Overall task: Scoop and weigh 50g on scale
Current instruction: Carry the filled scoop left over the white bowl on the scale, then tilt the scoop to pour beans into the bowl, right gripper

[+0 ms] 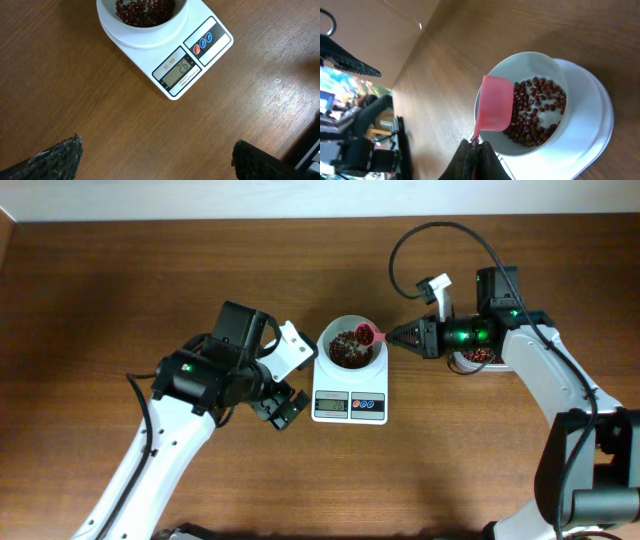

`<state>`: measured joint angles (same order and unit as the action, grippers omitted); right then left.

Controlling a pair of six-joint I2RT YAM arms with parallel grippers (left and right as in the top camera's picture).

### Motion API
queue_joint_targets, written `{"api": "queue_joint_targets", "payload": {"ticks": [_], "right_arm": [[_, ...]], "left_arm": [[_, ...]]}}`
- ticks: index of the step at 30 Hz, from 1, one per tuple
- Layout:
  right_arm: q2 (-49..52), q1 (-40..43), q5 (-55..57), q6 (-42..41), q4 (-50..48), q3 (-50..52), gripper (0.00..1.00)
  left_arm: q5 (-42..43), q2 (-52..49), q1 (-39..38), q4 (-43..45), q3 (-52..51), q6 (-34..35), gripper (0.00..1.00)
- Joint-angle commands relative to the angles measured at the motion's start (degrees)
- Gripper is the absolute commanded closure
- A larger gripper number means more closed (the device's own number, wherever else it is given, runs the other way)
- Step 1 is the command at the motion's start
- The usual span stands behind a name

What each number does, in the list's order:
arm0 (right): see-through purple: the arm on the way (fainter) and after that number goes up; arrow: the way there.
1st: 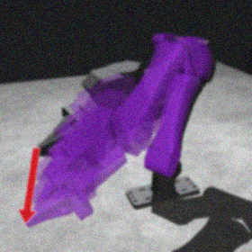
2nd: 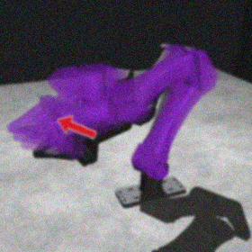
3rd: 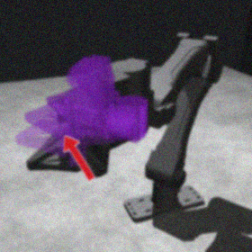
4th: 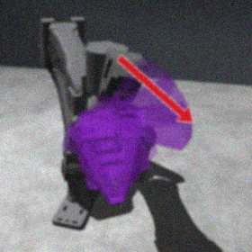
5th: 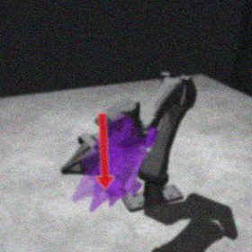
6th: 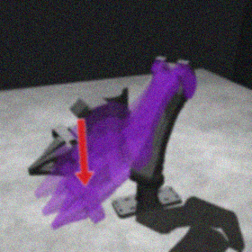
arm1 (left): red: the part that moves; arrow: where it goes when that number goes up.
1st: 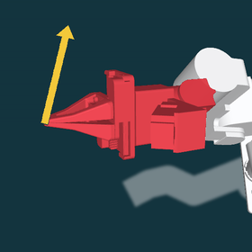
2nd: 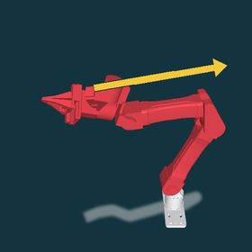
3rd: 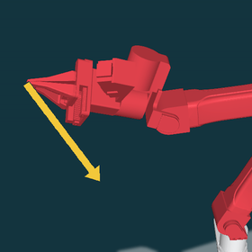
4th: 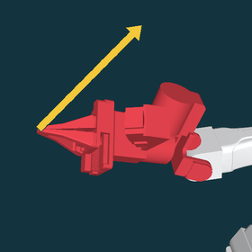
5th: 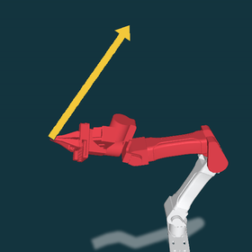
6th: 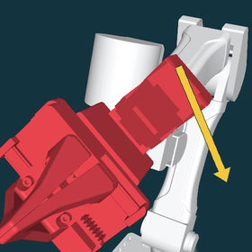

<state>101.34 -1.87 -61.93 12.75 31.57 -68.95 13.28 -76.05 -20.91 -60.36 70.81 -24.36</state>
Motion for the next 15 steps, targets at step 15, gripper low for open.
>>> {"api": "queue_joint_targets", "payload": {"ticks": [15], "right_arm": [[0.42, -4.52, 9.14, 21.75, -1.68, 0.55, 0.96]], "left_arm": [[0.81, 1.07, -0.33, 0.04, -0.28, 0.50, 0.01]]}}
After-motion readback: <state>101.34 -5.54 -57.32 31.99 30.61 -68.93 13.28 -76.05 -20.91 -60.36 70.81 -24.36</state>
